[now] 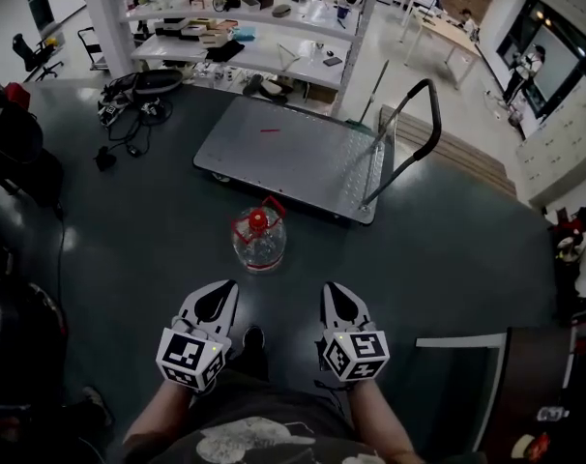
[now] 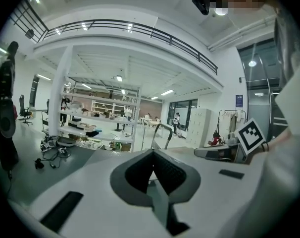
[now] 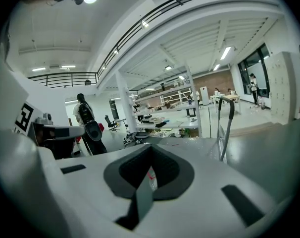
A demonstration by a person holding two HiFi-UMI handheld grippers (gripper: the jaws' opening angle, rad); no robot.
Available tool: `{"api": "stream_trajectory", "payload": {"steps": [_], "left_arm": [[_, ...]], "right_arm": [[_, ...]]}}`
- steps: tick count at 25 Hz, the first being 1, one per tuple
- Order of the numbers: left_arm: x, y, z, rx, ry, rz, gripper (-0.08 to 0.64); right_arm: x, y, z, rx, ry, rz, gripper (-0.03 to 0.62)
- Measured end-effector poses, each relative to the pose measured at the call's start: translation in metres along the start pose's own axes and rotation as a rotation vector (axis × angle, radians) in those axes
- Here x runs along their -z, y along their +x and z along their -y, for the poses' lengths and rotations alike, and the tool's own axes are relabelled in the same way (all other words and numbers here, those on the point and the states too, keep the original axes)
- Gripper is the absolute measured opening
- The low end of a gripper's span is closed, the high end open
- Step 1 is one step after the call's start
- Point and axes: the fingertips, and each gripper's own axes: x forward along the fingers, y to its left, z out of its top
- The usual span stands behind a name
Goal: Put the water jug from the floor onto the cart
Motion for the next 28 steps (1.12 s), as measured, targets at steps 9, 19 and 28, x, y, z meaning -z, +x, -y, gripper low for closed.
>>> {"api": "stream_trajectory", "payload": {"steps": [9,19,28], "left_arm": [[-0.011,0.061,-0.080,0.022,-0.014,-0.021,0.008],[-0.008,0.116,-0.113,0.036,-0.019,-0.056,0.006],[-0.021,0.189,-0.168,-0.121,-0.075,-0.068,0.006]], "right_arm": [[-0.013,0.100,-0.004,0.017,-0.002,-0.054,-0.011],[-0.005,0.166,0.035,0.060,0.053,-0.094,-0.011],[-0.021,0.278,0.070,-0.071,-0.021,-0.170,-0.011]]}}
